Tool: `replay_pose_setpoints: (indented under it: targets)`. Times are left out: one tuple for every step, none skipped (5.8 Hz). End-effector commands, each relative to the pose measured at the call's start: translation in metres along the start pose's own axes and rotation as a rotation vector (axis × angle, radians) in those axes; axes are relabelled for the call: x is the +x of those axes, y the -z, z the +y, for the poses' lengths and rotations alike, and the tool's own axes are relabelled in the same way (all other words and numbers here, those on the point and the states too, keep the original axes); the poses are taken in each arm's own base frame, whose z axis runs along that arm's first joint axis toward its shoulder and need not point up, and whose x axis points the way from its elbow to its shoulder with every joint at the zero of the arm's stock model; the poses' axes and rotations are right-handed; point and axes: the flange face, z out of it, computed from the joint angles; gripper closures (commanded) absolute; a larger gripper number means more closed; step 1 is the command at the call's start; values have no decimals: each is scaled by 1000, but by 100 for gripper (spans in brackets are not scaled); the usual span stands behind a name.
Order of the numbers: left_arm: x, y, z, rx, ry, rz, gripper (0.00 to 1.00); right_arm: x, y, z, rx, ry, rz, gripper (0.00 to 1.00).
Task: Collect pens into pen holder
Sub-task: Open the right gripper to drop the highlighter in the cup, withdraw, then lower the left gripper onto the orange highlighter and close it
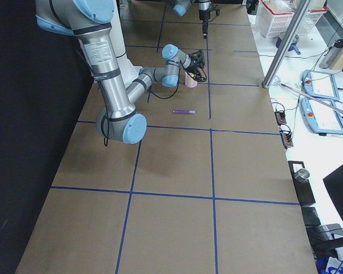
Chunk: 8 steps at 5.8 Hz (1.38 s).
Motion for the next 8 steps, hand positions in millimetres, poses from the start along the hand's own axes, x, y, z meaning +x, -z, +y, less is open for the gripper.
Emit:
replay_pose_setpoints:
  targets:
    - [11,-60,8,-91,-2,-36,0,17,24,-44,-127,-27,89,20]
    - [14,-92,22,-168,-4,-43,1,34,37,-74,-210,-55,84,20]
    - [17,-109,24,-203,-59,-57,4,47,42,-85,-248,-71,82,20]
    - [33,-119,29,-258,-74,-102,6,52,40,-82,-255,-71,91,20]
    - [59,-120,24,-314,-65,-163,6,52,40,-82,-254,-70,88,20]
    - [65,-122,26,-349,-92,-193,11,52,40,-83,-252,-70,87,20]
    - [61,-136,29,-370,-88,-211,14,53,40,-83,-251,-70,89,19]
    - [59,-138,30,-374,-87,-214,18,53,39,-82,-250,-71,91,19]
